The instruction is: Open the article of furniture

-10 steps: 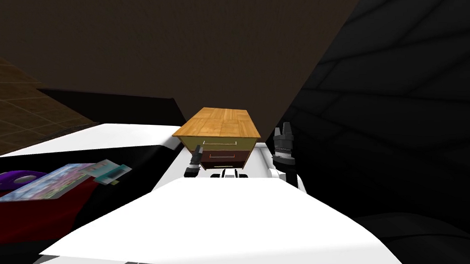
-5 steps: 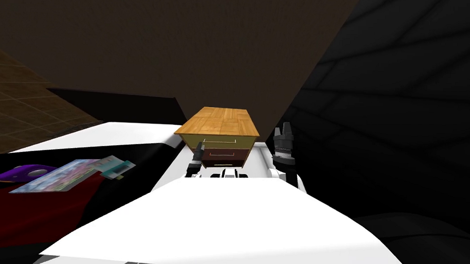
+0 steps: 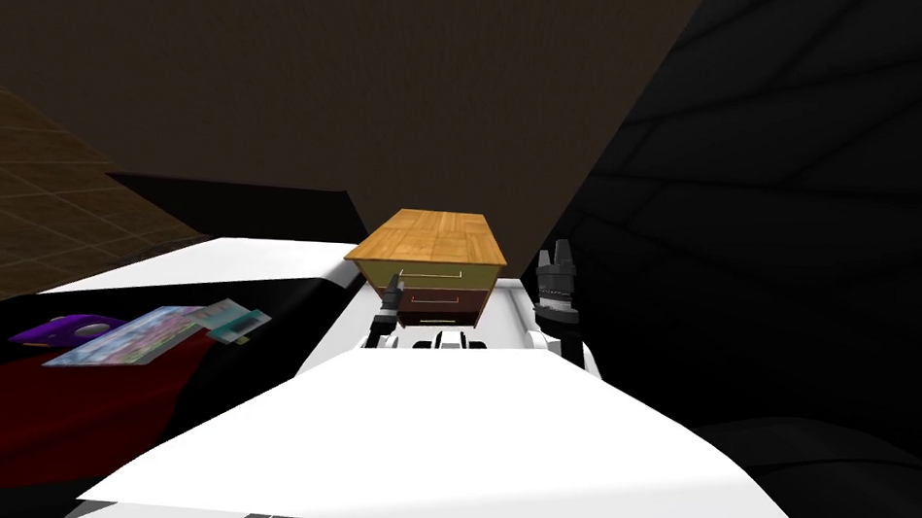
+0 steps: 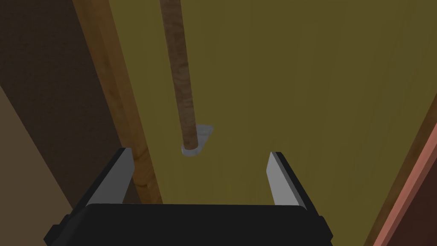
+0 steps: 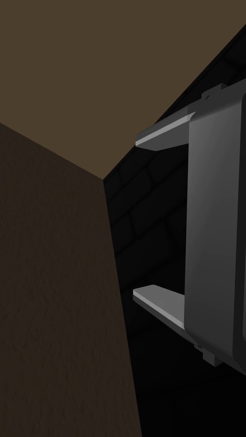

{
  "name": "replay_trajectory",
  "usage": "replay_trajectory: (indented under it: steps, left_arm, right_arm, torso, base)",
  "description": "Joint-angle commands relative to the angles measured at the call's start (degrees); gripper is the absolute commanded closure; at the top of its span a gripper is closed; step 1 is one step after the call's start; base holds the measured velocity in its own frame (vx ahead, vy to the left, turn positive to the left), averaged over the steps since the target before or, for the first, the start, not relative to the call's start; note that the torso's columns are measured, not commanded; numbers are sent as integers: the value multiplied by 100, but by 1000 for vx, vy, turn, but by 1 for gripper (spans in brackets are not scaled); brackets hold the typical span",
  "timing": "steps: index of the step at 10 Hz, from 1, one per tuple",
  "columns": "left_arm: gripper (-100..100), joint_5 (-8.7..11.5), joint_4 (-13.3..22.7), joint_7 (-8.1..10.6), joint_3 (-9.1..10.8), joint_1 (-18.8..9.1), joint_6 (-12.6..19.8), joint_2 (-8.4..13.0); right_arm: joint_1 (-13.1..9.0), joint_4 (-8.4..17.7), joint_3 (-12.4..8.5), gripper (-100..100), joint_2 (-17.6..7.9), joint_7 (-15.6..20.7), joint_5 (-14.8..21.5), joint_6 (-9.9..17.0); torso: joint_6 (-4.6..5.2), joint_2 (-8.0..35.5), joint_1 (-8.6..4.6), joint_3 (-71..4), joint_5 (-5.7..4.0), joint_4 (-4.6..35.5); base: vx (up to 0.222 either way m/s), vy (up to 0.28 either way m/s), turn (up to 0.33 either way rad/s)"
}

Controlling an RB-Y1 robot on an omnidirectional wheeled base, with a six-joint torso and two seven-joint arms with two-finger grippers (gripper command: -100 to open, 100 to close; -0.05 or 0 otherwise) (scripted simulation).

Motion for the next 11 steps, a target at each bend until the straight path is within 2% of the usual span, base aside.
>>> replay_trajectory:
  steps: [1, 8, 11]
  left_arm:
    - [-100, 40, -62, 18, -10, -107, 285, -39]
    - [-100, 157, -323, 76, -37, -414, 1154, -83]
    - [-100, 201, -418, 97, -47, -526, 1472, -165]
  right_arm:
    - [0, 0, 0, 0, 0, 0, 0, 0]
    - [0, 0, 0, 0, 0, 0, 0, 0]
    - [0, 0, 0, 0, 0, 0, 0, 0]
  torso:
    - [0, 0, 1, 1, 0, 0]
    - [0, -1, 4, -1, 1, 0]
    - [0, -2, -2, -1, -1, -1]
  base:
    - [-46, -14, 21]
    - [-47, -22, 24]
    - [-39, -19, 19]
